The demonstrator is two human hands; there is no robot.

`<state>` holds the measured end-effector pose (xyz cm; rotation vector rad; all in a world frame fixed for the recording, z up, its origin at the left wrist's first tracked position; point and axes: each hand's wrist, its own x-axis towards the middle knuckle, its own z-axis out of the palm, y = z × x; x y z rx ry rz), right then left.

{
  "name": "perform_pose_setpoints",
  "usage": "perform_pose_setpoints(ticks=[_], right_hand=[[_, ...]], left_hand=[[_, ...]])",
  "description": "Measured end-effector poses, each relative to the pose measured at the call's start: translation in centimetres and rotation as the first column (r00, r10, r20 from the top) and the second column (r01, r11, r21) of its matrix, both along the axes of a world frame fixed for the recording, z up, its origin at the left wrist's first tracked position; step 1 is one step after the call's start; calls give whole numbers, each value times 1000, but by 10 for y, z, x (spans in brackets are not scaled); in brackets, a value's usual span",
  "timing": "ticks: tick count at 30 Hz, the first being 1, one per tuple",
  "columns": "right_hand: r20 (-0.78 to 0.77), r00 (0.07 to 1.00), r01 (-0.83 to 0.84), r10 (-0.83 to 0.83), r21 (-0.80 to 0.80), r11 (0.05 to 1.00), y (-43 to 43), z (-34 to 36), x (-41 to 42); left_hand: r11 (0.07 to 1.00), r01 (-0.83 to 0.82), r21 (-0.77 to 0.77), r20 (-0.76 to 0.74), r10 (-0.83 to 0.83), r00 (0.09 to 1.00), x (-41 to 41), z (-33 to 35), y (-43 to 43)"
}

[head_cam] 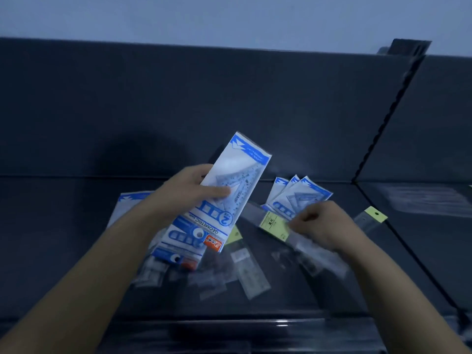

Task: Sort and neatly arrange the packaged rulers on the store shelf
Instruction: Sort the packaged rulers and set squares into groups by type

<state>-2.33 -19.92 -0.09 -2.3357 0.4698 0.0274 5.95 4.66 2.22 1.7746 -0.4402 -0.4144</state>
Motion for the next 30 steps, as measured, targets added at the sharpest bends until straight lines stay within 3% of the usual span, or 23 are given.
perform_pose_setpoints(ticks=[4, 9, 11, 18, 26, 30], right_hand=[[116, 993, -10, 9, 2, 1000, -66, 10, -37], [150, 988, 16, 45, -381, 924, -142, 21, -70], [137, 989, 3, 62, -430, 903, -166, 20, -79], [200, 977, -10, 76, -310, 951, -235, 10, -101], [184, 982, -7, 51, -230, 973, -295, 5, -110], [174, 983, -22, 64, -234, 972, -332, 5, -113]], left_hand=[[1000, -20, -16, 33, 21, 999, -32, -6, -56], [999, -6, -39, 114, 10, 993, -57, -1, -132], [998, 68, 5, 137, -68, 988, -60, 4, -155], [894, 167, 416, 283, -302, 910, -24, 11, -233], [811, 205, 549, 388, -464, 796, 4, 8, -326], [767, 291, 572, 354, -551, 756, 5, 10, -377]])
